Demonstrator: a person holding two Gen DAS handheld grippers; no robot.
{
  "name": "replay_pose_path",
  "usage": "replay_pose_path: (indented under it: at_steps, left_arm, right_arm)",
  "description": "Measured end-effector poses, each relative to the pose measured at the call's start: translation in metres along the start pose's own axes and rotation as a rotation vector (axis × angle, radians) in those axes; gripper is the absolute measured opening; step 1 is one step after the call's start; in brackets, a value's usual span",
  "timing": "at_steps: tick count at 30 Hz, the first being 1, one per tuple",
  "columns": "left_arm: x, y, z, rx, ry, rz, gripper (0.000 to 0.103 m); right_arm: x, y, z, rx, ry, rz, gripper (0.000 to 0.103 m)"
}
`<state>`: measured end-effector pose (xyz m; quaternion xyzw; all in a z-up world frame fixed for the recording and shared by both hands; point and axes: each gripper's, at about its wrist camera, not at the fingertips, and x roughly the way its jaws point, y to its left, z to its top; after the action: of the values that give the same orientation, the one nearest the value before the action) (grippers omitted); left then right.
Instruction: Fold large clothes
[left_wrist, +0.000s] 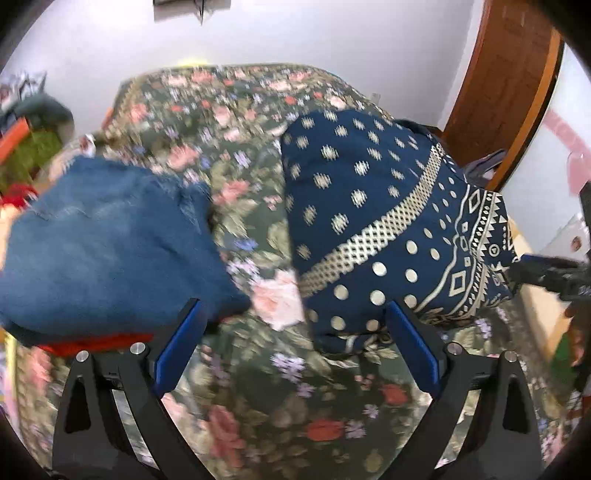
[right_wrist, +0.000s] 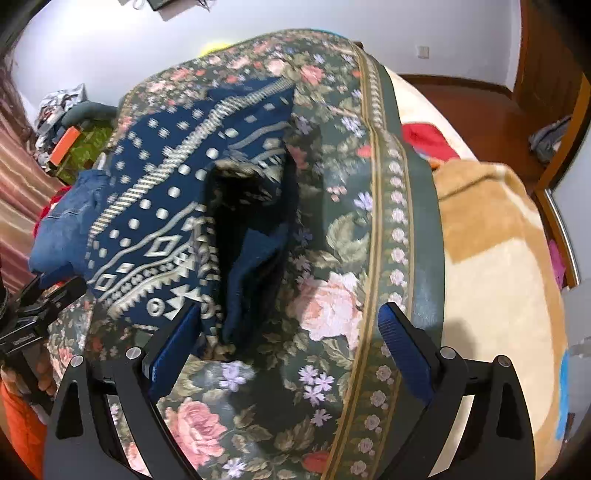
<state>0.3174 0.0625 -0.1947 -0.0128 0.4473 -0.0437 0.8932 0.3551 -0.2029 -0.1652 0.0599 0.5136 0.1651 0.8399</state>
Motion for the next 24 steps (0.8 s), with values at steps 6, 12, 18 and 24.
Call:
replay_pose_path:
  at_steps: [6,12,18,24]
  left_arm:
    - [-0.016,0.003,0.021,0.006,-0.06,0.005,0.098]
    - [0.0,0.011,0.047,-0.067,-0.045,-0.123,0.098]
    - [0.06,0.024,0.057,-0.211,0.102,-0.301,0.098]
    - [0.11,0.038,0.06,-0.382,0.196,-0.495,0.098]
  right_arm:
    - [-0.01,0.014,0.016,-0.035,-0.066,0.037,0.095]
    - [0.015,0.009,0.031,0.044,-0.046,0.144,0.095]
    - [0.059,-0.006,0.044,0.149,0.06,0.223,0.095]
    - [0.095,-0.017,0.056,0.221,0.144,0.352,0.095]
